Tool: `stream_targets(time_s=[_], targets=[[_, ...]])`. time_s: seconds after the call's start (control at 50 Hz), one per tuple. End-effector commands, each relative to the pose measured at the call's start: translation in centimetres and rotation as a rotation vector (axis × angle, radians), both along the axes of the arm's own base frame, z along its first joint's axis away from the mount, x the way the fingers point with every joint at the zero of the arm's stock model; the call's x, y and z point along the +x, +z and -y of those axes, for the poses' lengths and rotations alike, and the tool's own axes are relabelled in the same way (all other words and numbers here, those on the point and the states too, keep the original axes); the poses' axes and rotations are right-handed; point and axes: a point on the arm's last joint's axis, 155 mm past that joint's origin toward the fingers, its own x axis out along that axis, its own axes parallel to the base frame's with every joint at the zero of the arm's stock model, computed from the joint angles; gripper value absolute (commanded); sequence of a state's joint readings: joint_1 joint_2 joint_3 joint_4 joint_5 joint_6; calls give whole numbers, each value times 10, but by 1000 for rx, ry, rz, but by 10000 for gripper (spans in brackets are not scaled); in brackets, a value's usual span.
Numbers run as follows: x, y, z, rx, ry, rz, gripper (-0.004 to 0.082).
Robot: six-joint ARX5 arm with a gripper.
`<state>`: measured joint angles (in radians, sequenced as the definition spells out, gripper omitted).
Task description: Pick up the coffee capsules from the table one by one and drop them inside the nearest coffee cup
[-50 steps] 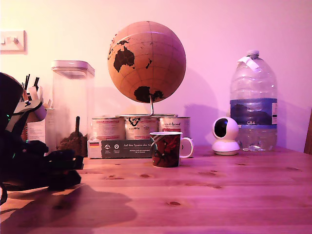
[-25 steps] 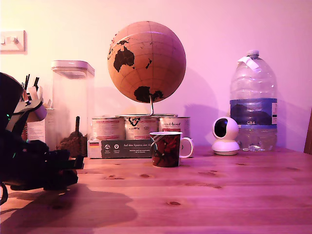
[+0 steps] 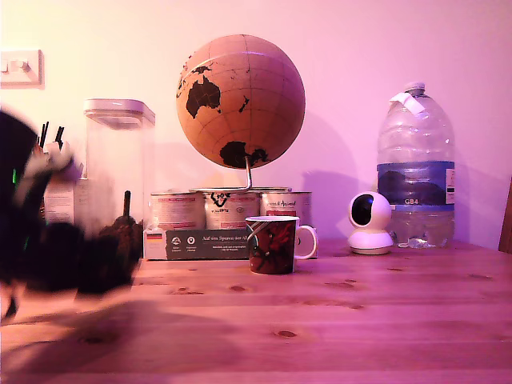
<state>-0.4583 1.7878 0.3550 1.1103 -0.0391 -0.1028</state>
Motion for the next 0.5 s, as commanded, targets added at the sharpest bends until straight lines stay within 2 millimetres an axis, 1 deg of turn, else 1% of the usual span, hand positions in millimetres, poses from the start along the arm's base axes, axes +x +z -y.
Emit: stream_targets(time_s=[0.0,0.18,0.3,0.38,0.48], targets=[[-3,16,5,-15,-29,35,146],[-11,63,21,-86,-125,122,143],[-19,92,28,-123,-174,176,143],[-23,106,28,-135,-187,200,143],[-26,117,27,-141,-190,216,143]])
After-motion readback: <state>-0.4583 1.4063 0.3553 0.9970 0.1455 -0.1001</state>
